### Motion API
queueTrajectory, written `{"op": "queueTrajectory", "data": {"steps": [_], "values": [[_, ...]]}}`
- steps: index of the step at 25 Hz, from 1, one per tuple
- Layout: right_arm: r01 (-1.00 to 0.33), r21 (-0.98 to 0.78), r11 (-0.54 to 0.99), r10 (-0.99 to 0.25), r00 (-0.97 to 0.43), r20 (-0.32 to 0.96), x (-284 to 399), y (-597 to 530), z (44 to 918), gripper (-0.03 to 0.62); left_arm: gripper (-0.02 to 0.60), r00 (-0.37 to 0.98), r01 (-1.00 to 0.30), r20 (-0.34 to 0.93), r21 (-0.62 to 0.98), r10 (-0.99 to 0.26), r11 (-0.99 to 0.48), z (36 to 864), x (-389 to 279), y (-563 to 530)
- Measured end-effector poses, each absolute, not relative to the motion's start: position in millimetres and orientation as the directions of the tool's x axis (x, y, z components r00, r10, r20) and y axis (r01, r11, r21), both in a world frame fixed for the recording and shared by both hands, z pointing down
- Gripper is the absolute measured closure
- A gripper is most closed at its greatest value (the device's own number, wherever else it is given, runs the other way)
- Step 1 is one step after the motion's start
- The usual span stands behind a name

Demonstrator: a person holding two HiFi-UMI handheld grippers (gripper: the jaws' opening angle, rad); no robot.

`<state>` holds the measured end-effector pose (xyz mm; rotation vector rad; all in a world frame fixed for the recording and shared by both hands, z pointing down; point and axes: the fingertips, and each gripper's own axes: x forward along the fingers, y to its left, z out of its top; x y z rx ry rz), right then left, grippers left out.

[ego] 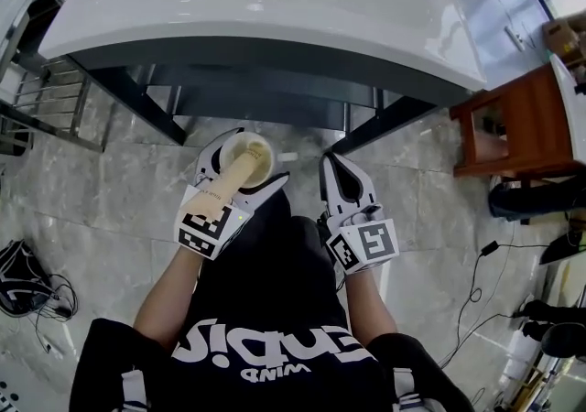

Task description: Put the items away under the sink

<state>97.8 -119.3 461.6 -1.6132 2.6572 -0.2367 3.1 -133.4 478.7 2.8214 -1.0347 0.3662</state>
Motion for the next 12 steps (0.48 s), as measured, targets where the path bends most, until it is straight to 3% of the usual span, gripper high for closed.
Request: {"op": "queueTrajectory", "data": {"steps": [12], "values": [[-0.878, -0.103, 0.467, -0.883, -0.469, 0.004, 82, -130, 504, 0.576, 0.114, 0.737, -0.652, 0.238, 0.001, -0.633, -0.759, 518, -6, -143]]}}
